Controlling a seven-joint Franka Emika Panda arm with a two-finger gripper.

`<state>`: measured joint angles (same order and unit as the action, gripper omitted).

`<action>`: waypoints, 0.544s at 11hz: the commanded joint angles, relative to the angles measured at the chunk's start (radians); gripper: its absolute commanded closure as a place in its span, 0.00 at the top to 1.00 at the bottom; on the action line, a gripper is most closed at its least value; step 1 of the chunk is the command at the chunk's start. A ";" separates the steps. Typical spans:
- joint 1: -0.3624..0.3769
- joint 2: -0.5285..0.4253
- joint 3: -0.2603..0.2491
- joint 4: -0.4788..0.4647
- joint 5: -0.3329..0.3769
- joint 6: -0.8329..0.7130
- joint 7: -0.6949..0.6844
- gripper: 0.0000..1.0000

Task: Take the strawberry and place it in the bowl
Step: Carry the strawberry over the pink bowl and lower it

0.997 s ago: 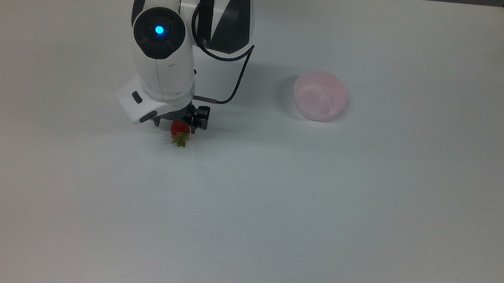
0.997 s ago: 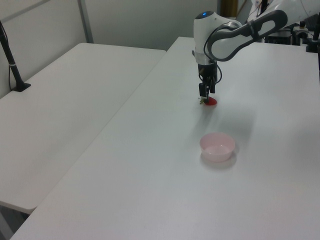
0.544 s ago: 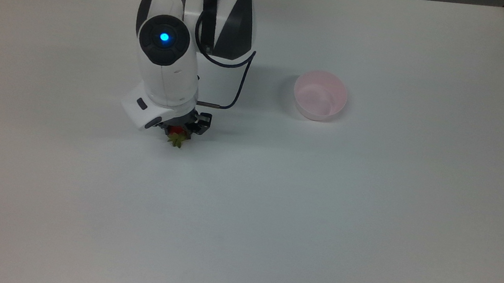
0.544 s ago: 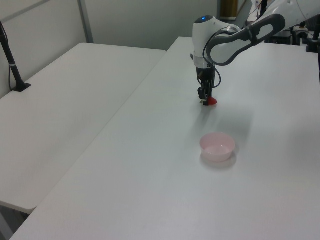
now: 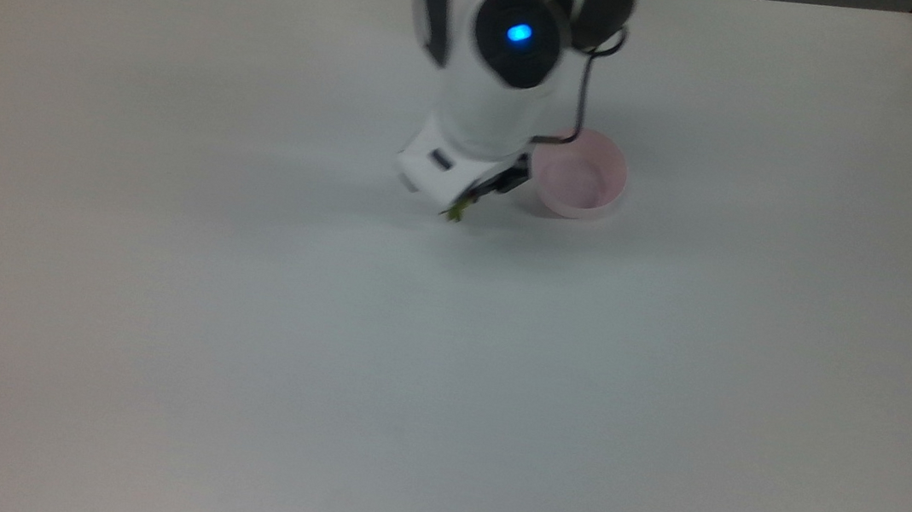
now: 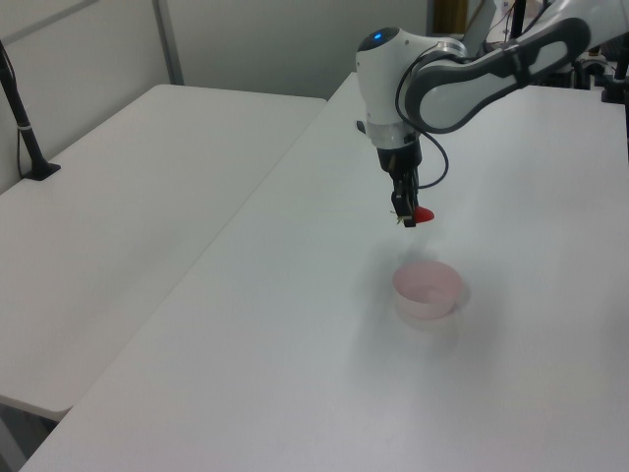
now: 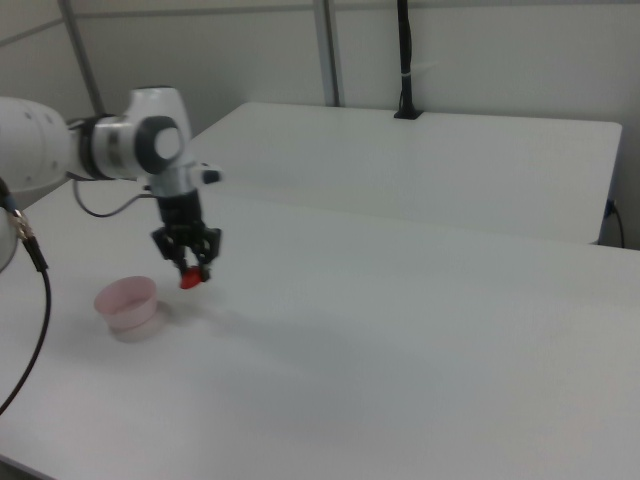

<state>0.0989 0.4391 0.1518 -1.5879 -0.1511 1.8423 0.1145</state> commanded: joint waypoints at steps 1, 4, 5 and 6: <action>0.122 -0.115 -0.015 -0.127 0.014 -0.020 0.065 0.24; 0.192 -0.102 -0.014 -0.150 0.018 -0.006 0.178 0.25; 0.209 -0.102 -0.014 -0.155 0.019 -0.006 0.200 0.26; 0.223 -0.099 -0.012 -0.155 0.021 -0.005 0.220 0.33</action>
<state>0.2837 0.3674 0.1537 -1.6989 -0.1469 1.8196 0.2835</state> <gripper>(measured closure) 0.555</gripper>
